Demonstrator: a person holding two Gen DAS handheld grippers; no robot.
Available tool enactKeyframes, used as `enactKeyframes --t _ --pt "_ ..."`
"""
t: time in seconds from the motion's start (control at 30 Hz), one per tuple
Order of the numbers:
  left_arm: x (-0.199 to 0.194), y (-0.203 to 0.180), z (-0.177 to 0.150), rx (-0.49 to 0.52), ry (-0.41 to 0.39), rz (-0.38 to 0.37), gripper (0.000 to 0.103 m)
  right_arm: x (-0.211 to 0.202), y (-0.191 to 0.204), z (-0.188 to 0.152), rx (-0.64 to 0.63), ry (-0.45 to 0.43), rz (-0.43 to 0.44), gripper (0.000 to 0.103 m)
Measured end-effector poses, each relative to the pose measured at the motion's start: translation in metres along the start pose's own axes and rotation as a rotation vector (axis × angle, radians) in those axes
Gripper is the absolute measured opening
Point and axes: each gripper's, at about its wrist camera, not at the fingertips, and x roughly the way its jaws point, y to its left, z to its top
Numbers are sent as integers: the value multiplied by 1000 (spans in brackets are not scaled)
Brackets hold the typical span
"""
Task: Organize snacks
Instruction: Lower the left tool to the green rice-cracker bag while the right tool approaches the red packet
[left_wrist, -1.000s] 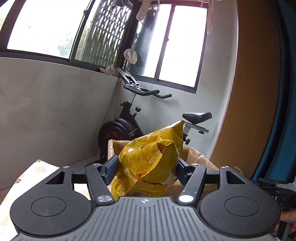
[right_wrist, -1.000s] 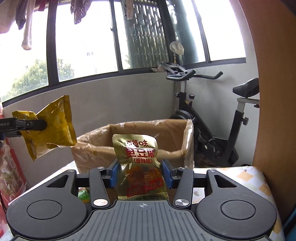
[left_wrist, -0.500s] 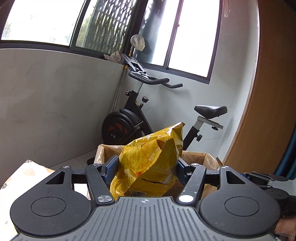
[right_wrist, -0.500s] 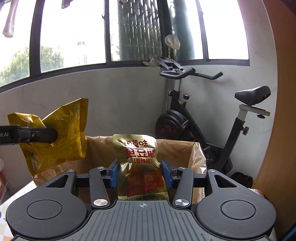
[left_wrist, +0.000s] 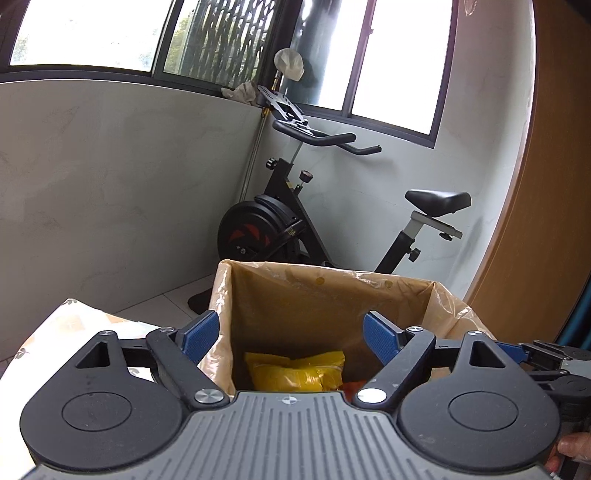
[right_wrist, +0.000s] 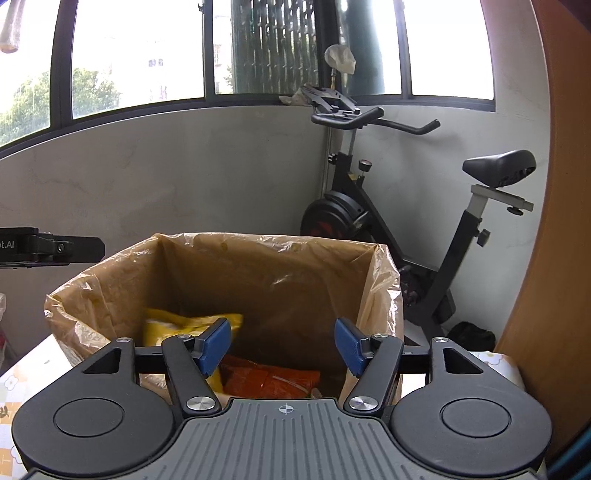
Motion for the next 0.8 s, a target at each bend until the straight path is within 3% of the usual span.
enactKeyframes --t 0.17,0.3,0.8 --pt "-19 8 -4 37 -14 22 87 -29 -4 -5 21 -36 51 60" --pt "-27 16 -8 16 9 -9 87 -50 -7 -17 42 -43 87 61" --pt "-73 41 -59 50 24 48 87 -95 -36 -80 115 -79 55 61"
